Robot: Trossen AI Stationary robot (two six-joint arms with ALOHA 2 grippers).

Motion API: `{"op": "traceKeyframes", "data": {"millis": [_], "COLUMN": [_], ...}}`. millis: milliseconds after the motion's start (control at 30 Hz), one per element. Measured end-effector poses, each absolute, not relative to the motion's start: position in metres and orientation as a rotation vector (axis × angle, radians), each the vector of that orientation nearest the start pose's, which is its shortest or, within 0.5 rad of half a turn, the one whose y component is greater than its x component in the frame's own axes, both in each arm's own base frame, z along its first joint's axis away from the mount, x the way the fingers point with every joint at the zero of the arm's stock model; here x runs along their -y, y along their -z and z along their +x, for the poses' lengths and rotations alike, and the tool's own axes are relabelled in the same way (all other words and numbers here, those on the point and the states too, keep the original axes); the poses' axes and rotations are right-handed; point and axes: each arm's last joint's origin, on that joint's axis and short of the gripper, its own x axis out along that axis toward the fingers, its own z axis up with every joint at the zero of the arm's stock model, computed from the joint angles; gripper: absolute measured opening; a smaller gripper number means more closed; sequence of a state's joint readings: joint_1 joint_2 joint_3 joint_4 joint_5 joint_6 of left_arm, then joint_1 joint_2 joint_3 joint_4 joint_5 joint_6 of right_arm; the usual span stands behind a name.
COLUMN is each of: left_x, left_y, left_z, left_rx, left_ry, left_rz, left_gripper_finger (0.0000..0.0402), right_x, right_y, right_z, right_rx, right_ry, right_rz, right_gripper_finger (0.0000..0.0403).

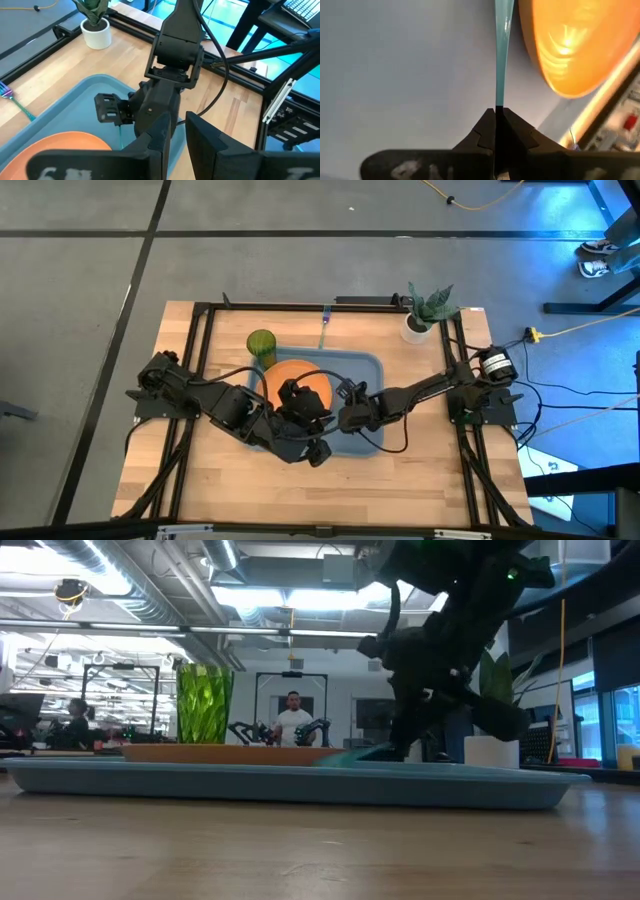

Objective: Pick and place plate/cup/fork/spoon on tray
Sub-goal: Put the blue spoon on the blue tray to the right of the orange plate

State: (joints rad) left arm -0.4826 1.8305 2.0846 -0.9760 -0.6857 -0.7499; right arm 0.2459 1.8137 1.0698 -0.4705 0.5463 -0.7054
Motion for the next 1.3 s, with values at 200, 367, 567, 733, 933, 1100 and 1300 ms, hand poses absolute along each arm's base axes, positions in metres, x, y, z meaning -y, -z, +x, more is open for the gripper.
{"op": "traceKeyframes", "data": {"millis": [200, 367, 567, 733, 933, 1100, 1300], "left_x": [0.163, 0.167, 0.172, 0.172, 0.172, 0.172, 0.172], "left_y": [-0.419, -0.419, -0.419, -0.419, -0.419, -0.419, -0.419], "left_z": [0.341, 0.339, 0.337, 0.337, 0.337, 0.337, 0.337], "left_rx": [-0.491, -0.493, -0.495, -0.495, -0.495, -0.495, -0.495], "left_ry": [-0.389, -0.377, -0.365, -0.364, -0.364, -0.365, -0.365], "left_rz": [-0.321, -0.318, -0.314, -0.314, -0.314, -0.314, -0.314], "left_gripper_finger": [0.0053, 0.0053, 0.0053, 0.0053, 0.0053, 0.0053, 0.0053], "right_x": [-0.070, -0.074, -0.083, -0.091, -0.097, -0.098, -0.100], "right_y": [-0.152, -0.139, -0.128, -0.128, -0.129, -0.132, -0.134], "right_z": [0.333, 0.324, 0.311, 0.308, 0.308, 0.314, 0.318], "right_rx": [-1.137, -1.125, -1.155, -1.139, -1.108, -1.042, -1.002], "right_ry": [0.012, 0.000, -0.053, -0.072, -0.060, -0.014, 0.006], "right_rz": [-1.130, -1.141, -1.183, -1.199, -1.206, -1.180, -1.166], "right_gripper_finger": [0.0017, 0.0017, 0.0017, 0.0018, 0.0017, 0.0017, 0.0017]}}
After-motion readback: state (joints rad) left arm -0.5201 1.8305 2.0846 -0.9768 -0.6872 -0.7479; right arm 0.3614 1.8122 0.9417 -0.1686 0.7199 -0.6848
